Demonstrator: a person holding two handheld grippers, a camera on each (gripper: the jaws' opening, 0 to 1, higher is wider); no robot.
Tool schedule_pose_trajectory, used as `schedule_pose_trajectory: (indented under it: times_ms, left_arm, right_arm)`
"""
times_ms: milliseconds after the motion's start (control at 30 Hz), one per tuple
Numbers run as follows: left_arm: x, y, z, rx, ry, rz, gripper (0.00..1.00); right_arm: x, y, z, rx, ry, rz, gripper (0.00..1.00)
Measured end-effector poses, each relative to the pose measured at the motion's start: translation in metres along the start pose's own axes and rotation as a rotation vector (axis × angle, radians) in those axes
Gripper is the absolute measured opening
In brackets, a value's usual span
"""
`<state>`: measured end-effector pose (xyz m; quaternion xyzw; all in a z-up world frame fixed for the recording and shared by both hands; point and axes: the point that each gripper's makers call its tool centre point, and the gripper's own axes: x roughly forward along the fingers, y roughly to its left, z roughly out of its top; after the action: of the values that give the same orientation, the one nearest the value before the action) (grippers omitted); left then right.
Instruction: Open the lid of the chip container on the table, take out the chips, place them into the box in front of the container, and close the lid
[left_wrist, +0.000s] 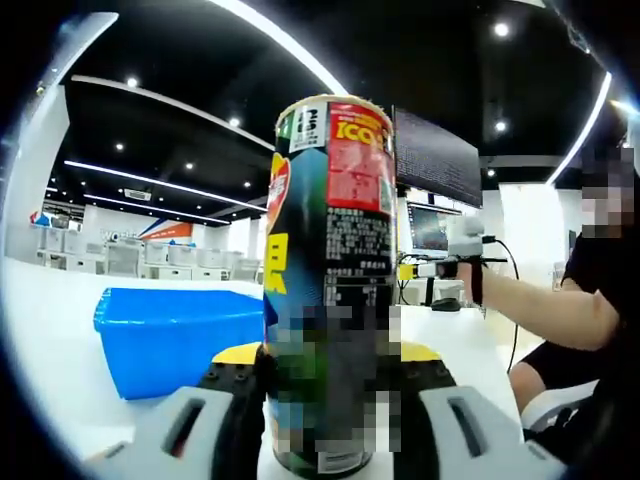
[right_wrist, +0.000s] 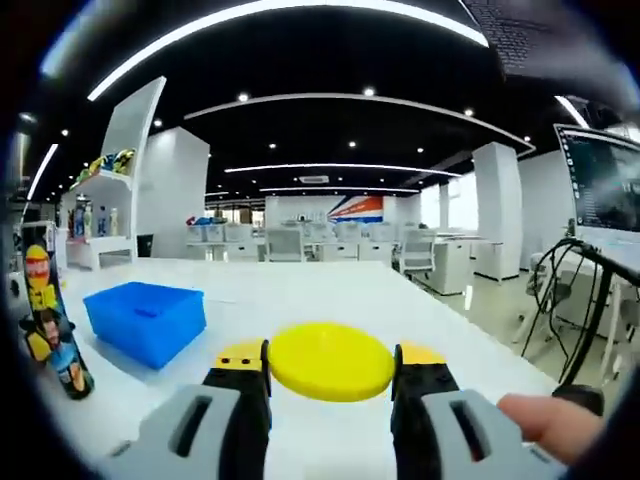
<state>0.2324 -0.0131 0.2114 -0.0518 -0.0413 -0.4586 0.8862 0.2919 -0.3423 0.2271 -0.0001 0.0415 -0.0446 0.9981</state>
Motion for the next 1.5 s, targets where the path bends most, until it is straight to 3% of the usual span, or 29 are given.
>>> schedule_pose_trajectory:
  times_ms: [367,567,1267,1500]
  left_arm:
    - [0.0,0.0,0.0,0.003,0.0,0.0,0.48]
    - [0.0,0.0,0.001,0.005,-0.001,0.0,0.48]
    - [0.0,0.0,0.0,0.007,0.0,0.0,0.48]
    - [0.0,0.0,0.0,0.007,0.0,0.0,0.48]
  right_arm:
    - [0.009,0.001,-0.055,-0.004,0.096,-0.013,0.41]
    - [0.005,0.009,-0.07,-0.014,0.128,-0.008,0.42]
    - [-0.001,0.017,-0.082,-0.101,0.193,0.0,0.43]
    - [-0.004,0.018,-0.082,-0.09,0.195,0.005,0.44]
